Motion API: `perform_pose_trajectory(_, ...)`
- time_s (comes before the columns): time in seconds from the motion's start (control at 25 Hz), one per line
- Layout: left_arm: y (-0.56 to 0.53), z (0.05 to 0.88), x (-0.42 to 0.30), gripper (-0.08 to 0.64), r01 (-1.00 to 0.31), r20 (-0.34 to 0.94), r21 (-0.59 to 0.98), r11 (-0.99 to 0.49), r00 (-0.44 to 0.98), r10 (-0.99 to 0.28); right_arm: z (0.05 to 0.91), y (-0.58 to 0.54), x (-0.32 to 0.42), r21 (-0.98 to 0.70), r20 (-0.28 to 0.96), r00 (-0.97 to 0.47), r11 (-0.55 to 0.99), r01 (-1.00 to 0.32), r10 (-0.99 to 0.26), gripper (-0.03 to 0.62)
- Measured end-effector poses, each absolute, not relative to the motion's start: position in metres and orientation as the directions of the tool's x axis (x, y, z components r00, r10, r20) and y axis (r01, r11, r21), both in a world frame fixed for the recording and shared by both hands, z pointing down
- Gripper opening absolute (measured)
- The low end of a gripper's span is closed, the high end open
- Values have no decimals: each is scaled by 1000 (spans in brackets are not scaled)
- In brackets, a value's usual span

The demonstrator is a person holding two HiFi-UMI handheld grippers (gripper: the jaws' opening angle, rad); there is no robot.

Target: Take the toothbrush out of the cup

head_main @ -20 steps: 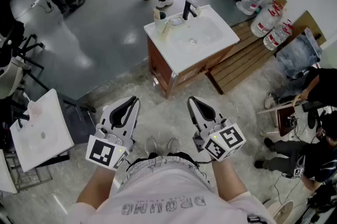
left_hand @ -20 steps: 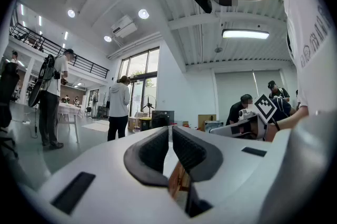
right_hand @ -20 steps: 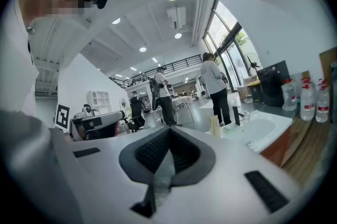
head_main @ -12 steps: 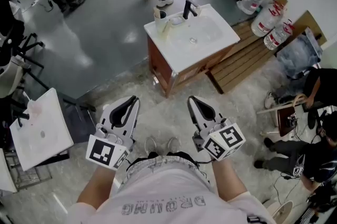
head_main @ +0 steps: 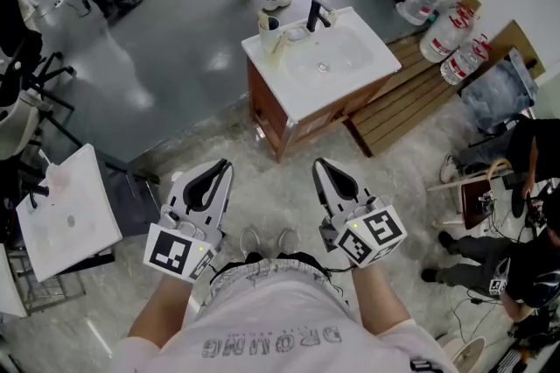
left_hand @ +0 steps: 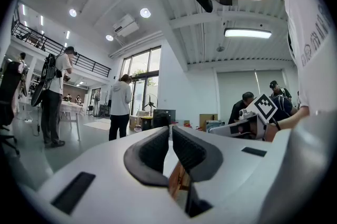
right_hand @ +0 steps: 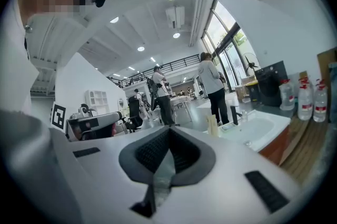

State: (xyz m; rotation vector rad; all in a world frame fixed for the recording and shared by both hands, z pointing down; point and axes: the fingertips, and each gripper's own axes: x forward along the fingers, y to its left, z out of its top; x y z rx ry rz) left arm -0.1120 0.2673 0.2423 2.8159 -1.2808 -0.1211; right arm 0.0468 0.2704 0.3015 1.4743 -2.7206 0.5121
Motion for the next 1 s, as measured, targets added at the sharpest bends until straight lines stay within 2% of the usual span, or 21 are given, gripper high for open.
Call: perform_pose_trajectory(1.0, 263, 246, -105, 40, -747, -41, 68, -662, 660, -750, 301, 266, 48, -266, 168, -555, 504, -821, -815, 12)
